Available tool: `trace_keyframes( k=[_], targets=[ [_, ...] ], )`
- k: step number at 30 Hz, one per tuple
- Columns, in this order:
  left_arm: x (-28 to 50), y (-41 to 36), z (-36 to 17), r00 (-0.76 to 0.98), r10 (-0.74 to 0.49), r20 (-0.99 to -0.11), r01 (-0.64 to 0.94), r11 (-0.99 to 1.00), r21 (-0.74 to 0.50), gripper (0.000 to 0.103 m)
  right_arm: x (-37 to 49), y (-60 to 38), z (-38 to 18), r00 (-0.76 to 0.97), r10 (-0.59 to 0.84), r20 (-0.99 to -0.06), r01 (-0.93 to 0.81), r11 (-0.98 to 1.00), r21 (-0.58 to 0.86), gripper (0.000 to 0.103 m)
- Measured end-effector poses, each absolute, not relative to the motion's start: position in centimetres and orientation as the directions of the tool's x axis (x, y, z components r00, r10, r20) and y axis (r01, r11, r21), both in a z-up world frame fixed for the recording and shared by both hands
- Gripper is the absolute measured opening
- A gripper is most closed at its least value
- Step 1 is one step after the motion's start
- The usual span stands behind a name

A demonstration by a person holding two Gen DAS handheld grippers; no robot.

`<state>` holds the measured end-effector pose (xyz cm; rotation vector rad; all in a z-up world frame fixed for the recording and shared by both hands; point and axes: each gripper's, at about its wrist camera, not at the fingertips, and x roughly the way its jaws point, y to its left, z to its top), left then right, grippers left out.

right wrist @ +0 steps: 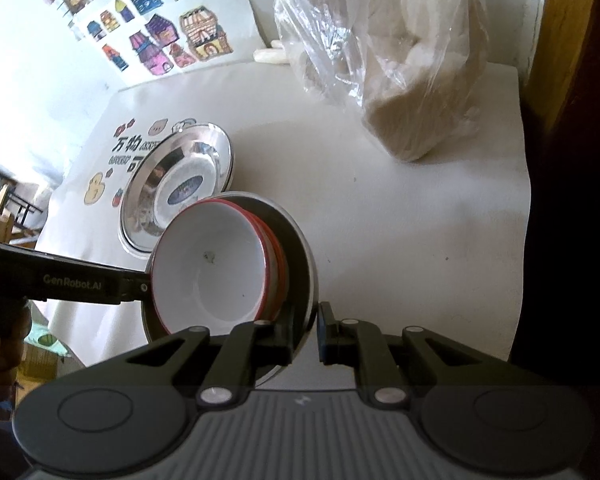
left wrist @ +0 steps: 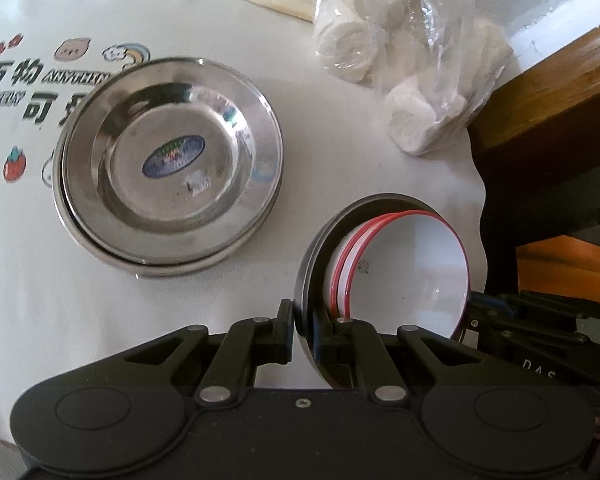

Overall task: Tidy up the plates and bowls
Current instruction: 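Lift the nested bowls and carry them over the steel plate stack, then lower the nested bowls onto the center of the steel plates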

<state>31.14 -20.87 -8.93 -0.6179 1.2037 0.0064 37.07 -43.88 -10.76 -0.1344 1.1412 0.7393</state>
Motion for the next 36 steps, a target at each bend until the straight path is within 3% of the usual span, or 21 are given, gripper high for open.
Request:
trace_keyframes(
  k=[14,36],
  targets=[
    [32.8,-16.3,-7.6,0.376,-0.351,-0.857,-0.227,0.862,-0.453,0.008,35.9,-40.3,-9.5,0.265,0.44,-0.858,-0.53,0.81,0.251,0.013],
    [33.7,-6.5,-8.2,0.394,-0.334,-0.857,-0.269,0.849,-0.455,0.008,37.6,-30.3,-9.4,0.269,0.465,-0.843,-0.521,0.807,0.279,0.013]
  ],
)
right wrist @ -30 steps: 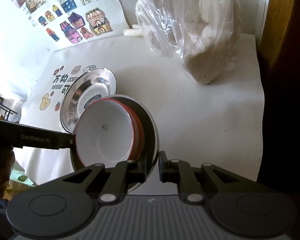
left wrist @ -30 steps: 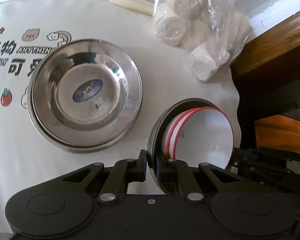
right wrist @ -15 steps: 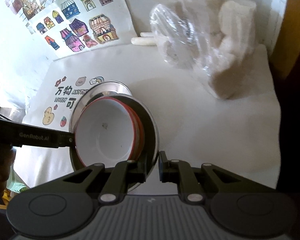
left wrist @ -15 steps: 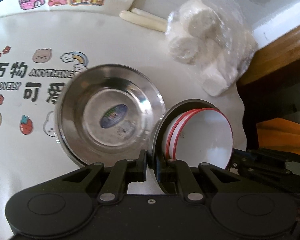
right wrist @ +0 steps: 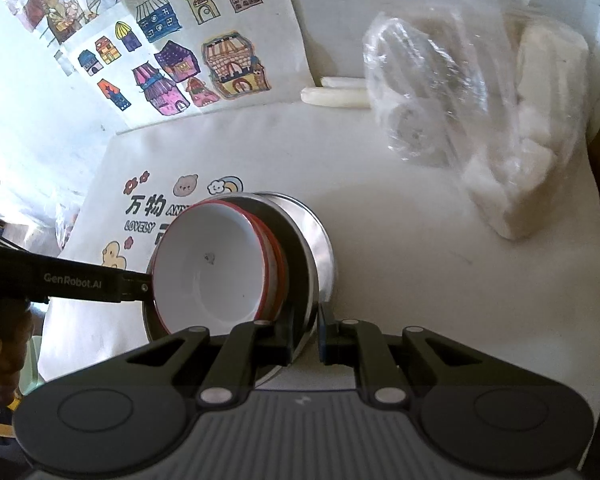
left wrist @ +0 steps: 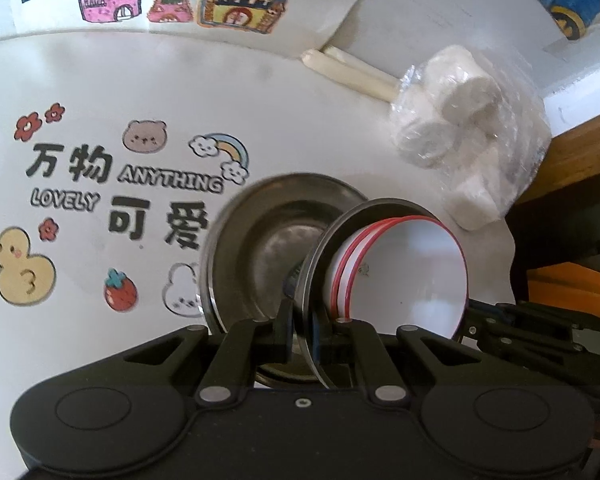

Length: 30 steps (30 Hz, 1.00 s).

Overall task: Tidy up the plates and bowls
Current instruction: 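Lower the nested bowls onto the center of the steel plates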

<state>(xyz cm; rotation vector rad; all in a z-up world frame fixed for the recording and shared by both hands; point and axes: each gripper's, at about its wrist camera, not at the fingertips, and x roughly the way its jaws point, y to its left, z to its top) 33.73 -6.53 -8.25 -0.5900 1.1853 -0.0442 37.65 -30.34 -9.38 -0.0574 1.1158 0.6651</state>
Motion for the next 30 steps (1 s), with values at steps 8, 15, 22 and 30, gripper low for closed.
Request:
trace_keyframes(
  k=[8,15,22,30],
  targets=[
    [35.4,-4.9,-9.5,0.37,-0.34,-0.864,-0.251,0.859,-0.446,0.008,38.4,-28.5,-10.7,0.269,0.447,-0.853,-0.486,0.828,0.281,0.013],
    [36.3,-4.2,-10.3,0.359,-0.339,-0.87,-0.237,0.868,-0.436,0.006,38.6,-27.5,-11.5,0.271,0.433,-0.86,-0.452,0.846,0.284,0.013],
    [36.8,-3.9,-10.9,0.353,-0.344,-0.87,-0.227,0.871,-0.436,0.006,38.8,-27.0,-11.8,0.273,0.419,-0.866,-0.432,0.858,0.278,0.013],
    [36.8,-3.6,-11.3,0.346,-0.342,-0.873,-0.231,0.871,-0.433,0.006,39.1,-26.7,-12.1,0.271,0.418,-0.867,-0.419,0.862,0.285,0.013]
  ],
)
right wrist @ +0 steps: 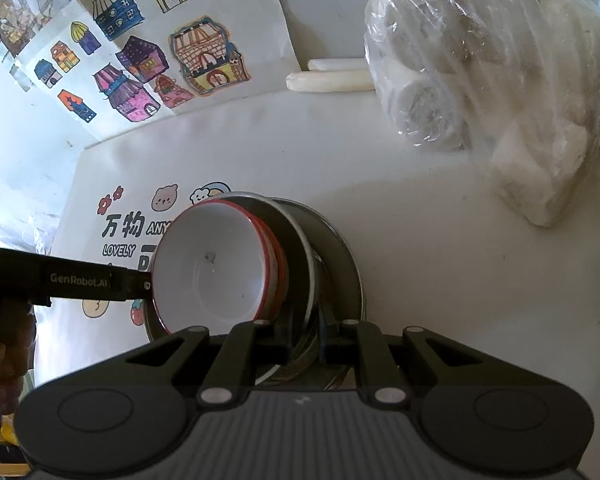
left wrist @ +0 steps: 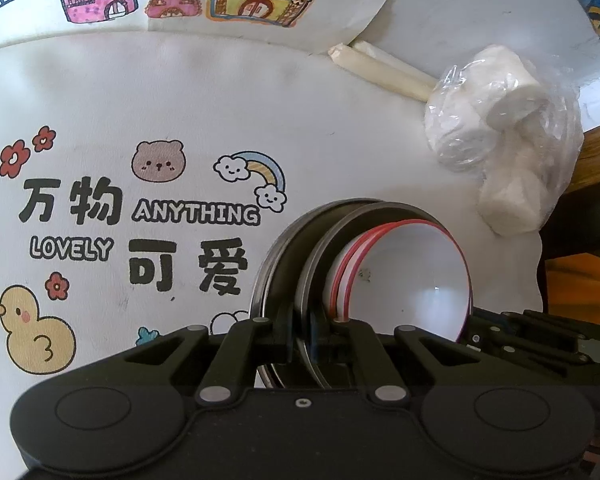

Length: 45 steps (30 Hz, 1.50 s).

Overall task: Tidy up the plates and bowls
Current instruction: 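Lower the nested bowls onto the center of the steel plates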

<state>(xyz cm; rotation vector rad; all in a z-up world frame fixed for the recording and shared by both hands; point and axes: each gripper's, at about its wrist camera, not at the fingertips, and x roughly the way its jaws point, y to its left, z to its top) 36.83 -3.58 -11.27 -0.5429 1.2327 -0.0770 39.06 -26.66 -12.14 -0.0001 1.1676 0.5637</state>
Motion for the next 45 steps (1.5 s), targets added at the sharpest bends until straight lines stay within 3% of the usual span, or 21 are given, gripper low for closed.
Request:
trace_keyframes(
  k=[45],
  targets=[
    [36.9,-3.9,-11.5,0.332,-0.325,-0.886,-0.257,0.872,-0.416,0.007,39.3,-26.9,-13.4,0.229,0.424,-0.876,-0.379,0.868,0.321,0.013]
  ],
)
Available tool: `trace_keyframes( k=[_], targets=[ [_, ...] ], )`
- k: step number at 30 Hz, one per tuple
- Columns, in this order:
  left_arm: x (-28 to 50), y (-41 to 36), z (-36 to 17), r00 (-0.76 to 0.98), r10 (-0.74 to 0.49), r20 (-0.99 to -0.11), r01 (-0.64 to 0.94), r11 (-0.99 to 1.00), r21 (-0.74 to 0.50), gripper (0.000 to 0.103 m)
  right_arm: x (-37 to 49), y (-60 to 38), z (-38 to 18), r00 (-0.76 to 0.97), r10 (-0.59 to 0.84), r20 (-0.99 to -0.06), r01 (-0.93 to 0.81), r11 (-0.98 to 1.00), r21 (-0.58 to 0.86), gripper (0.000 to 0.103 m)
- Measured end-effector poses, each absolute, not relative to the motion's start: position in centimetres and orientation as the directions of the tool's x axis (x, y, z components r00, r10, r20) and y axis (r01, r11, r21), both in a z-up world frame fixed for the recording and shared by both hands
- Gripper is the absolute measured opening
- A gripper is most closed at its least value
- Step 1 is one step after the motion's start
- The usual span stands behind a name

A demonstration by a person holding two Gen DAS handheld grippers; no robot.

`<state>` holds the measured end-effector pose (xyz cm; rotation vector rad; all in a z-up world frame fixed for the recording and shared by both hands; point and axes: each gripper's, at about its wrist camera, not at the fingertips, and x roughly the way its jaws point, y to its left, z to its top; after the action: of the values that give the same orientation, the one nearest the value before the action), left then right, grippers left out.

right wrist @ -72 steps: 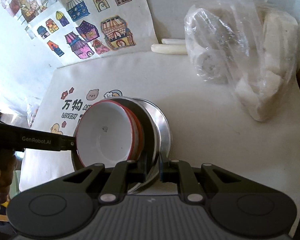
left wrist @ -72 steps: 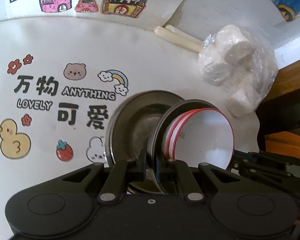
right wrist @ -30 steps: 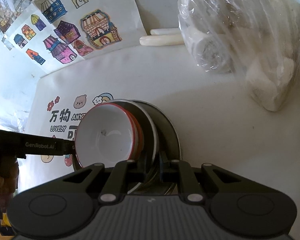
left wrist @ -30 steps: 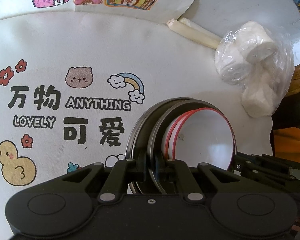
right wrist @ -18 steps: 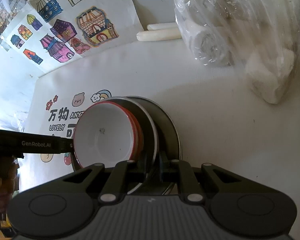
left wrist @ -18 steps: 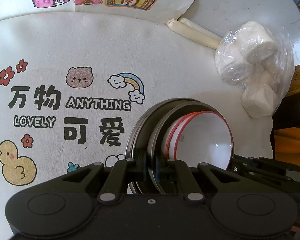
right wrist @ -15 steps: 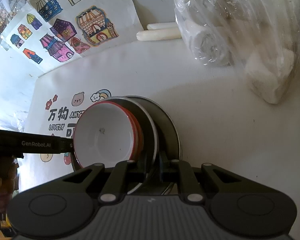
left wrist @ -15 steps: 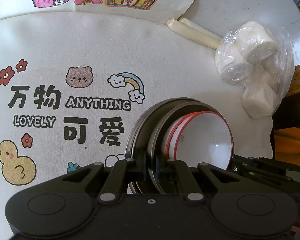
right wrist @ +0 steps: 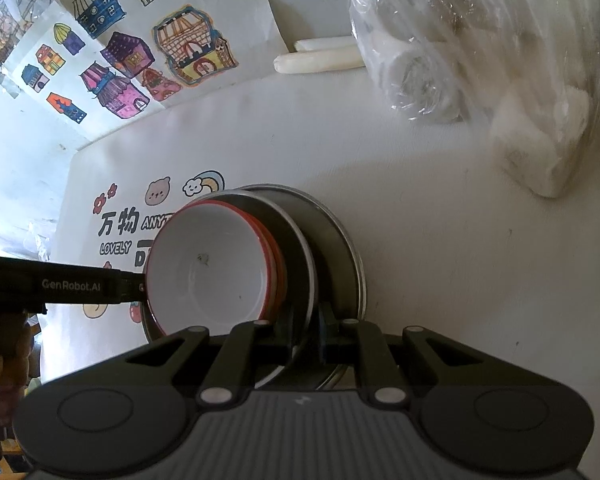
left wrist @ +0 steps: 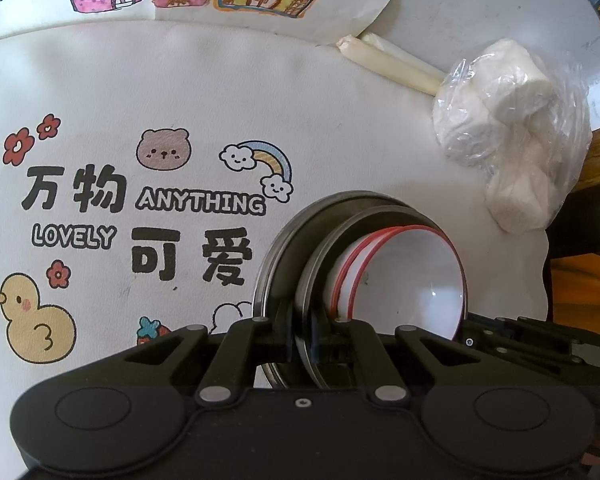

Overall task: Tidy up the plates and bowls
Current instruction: 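Lower the nested bowls onto the center of the steel plates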

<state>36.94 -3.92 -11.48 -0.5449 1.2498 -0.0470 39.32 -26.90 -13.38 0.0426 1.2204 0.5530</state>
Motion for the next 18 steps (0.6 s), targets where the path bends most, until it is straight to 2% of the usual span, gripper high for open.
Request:
trace_keyframes(
  k=[18],
  targets=[
    [36.74,-3.98,-11.22,0.341,-0.306,-0.889,-0.273,0.872,-0.405,0.007,38.8,-27.11,-13.32,0.236,0.427,-0.873,-0.375,0.869,0.324,0.015]
  ],
)
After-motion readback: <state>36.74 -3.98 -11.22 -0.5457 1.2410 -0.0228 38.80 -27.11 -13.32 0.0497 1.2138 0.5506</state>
